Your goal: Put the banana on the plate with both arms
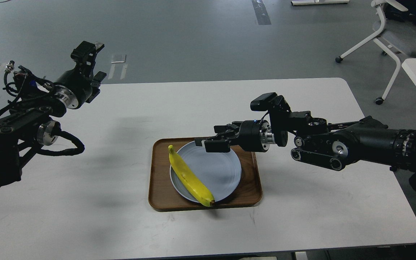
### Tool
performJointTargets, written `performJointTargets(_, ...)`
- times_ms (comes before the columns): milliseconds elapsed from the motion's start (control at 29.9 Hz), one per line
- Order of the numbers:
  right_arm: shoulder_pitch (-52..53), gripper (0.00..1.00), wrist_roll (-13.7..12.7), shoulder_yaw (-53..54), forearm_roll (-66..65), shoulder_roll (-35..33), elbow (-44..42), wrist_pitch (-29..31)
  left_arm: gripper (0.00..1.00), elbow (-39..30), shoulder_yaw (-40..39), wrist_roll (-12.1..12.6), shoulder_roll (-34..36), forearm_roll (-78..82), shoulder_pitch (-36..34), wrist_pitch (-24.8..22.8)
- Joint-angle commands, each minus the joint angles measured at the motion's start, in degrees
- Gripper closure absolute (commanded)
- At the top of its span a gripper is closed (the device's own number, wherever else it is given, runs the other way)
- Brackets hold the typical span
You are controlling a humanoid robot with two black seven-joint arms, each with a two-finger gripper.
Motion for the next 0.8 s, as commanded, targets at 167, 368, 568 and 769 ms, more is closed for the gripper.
performJointTargets(167, -2.86, 0.02, -1.97, 15.89, 27.18, -1.32, -5.04, 1.16, 0.02, -3.32, -0.61, -0.09, 0.24, -0.44, -0.17, -0.42)
performJointTargets(368, -5.32, 0.01, -9.62, 26.35, 49.6, -3.07, -5.04, 11.43, 0.02, -6.32, -3.95, 0.09, 0.68, -4.21, 1.41, -1.04)
performJointTargets(568, -8.22, 0.0, -12.09, 34.62, 54.89, -3.95, -9.25, 14.43, 0.02, -6.49, -10.19, 0.09, 0.68, -8.7, 5.01, -7.45)
performJointTargets(769, -9.36, 0.0, -12.0, 35.06, 54.89, -4.13, -10.22, 14.7, 0.02, -7.81, -13.53, 0.09, 0.77, -8.96, 7.3, -10.79)
